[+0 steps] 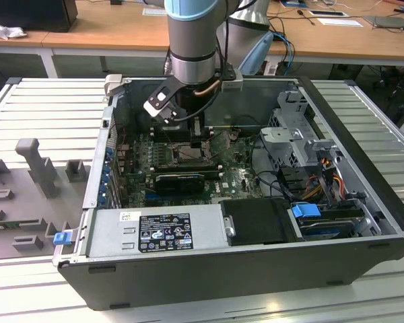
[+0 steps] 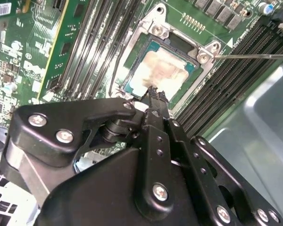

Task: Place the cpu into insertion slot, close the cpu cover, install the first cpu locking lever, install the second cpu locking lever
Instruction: 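Close the cpu cover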

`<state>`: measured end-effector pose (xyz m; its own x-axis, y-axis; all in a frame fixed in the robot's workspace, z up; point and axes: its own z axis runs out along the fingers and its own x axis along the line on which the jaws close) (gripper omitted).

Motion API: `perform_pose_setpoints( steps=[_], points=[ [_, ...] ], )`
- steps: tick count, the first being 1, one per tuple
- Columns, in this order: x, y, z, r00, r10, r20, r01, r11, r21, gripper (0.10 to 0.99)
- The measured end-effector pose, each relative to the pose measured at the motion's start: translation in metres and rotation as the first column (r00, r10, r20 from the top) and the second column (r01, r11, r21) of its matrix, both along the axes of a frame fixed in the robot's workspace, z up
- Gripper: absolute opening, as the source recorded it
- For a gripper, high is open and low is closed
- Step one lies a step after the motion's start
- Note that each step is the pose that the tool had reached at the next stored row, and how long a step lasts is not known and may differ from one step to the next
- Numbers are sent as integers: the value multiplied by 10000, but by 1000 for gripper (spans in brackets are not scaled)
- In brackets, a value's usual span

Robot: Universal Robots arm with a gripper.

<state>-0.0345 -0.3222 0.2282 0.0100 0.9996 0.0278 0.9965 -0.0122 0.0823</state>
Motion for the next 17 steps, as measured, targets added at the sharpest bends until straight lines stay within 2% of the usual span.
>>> perform_pose_setpoints(
  steps=[7, 17],
  points=[
    [0, 1, 123, 10000, 0, 1, 0, 10000, 2, 106],
    [0, 1, 207, 10000, 0, 1, 0, 10000, 1, 106]
  ],
)
